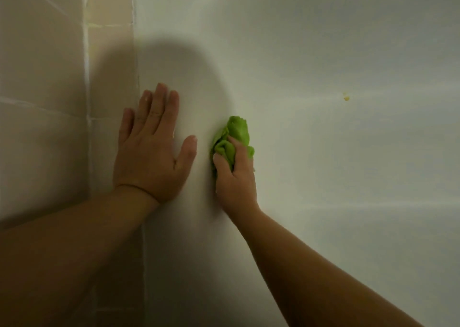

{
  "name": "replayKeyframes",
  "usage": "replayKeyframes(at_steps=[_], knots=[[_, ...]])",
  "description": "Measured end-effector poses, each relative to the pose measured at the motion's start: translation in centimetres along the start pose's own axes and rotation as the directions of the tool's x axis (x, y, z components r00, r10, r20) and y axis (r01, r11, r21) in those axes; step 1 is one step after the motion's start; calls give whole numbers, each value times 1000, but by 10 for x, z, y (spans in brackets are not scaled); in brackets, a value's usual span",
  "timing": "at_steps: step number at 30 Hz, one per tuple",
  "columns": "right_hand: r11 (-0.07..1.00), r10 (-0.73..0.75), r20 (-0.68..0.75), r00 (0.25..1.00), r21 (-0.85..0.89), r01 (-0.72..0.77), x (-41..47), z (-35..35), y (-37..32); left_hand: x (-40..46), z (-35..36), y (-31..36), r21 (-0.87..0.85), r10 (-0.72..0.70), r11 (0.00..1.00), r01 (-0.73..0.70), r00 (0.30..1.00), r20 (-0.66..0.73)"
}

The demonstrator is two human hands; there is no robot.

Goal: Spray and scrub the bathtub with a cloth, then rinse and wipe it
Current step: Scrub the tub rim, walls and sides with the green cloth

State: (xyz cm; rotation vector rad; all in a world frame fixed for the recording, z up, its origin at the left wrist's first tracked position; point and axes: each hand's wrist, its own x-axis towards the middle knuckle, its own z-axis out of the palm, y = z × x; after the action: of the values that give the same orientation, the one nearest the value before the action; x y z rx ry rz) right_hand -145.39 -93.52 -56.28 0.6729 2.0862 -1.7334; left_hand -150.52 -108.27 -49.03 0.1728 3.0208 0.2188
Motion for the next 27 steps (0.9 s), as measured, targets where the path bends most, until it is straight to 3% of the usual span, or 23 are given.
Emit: replayKeyframes(at_steps=[5,9,12,14,15,20,23,27], knots=[[993,-107,63,992,-32,109,27,-1,-19,13,1,0,19,0,1000,0,1000,-15],[995,-100,34,994,-18,101,89,-20,25,26,-2,-1,18,-5,1000,5,1000,-13],[989,148,14,989,-24,-148,96,-34,87,36,-4,-2,-1,-18,1000,18,1000,4],[915,403,-17,915,-15,-403,85,-34,109,40,-4,-2,2,-22,1000,22,1000,3],[889,457,-24,889,-1,-457,79,-32,110,41,-4,-2,7,-23,1000,23,1000,1],[963,269,42,962,14,-270,87,-27,69,46,-4,-2,-1,-12,1000,12,1000,-6],[986,128,50,990,-109,-122,119,-40,66,50,-3,-4,0,6,1000,-6,1000,4],[921,246,47,968,-322,-218,146,-60,97,58,-5,-7,-12,14,1000,-14,1000,-2]])
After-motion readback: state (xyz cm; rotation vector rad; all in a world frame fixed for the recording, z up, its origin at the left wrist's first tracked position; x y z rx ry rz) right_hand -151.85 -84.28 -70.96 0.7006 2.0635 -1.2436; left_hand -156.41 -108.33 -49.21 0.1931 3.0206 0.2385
